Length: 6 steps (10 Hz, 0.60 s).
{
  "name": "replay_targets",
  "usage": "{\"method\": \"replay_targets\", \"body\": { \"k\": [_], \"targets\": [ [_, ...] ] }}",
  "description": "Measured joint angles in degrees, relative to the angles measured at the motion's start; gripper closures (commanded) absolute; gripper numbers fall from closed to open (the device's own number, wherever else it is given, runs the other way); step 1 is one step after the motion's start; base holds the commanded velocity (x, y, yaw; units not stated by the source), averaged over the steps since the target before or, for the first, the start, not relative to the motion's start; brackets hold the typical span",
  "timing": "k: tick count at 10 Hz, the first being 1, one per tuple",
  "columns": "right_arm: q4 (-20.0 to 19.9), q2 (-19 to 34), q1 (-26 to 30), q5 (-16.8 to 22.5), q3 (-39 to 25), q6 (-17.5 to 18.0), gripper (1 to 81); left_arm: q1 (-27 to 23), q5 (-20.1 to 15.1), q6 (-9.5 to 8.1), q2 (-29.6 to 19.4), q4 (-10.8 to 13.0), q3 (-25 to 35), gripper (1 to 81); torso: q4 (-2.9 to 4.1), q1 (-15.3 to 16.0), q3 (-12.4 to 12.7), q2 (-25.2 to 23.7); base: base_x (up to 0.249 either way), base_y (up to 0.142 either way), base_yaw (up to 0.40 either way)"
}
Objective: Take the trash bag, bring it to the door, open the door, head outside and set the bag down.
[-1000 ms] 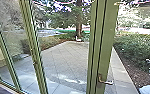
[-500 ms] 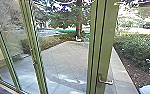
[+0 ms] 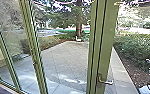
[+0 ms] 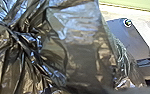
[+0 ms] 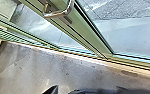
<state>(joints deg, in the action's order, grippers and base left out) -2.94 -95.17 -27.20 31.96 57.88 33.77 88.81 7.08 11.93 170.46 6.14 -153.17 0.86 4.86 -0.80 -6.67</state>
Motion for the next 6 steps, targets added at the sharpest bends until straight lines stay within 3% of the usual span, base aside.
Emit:
{"method": "replay_targets", "body": {
  "k": [2, 6],
  "targets": [
    [0.0, -3.9, 3.1, 1.8, 3.4, 3.0, 1.0, 0.0, -0.3, 0.00, 0.0, 0.0, 0.0, 81.1, 0.00, 0.0, 0.0, 0.0, 0.000, 0.000, 0.000],
    [0.0, -9.5, 4.0, 2.5, 7.2, 10.9, 1.0, 0.0, -0.9, -0.01, 0.0, 0.0, 0.0, 81.1, 0.00, 0.0, 0.0, 0.0, 0.000, 0.000, 0.000]
  ]
}}
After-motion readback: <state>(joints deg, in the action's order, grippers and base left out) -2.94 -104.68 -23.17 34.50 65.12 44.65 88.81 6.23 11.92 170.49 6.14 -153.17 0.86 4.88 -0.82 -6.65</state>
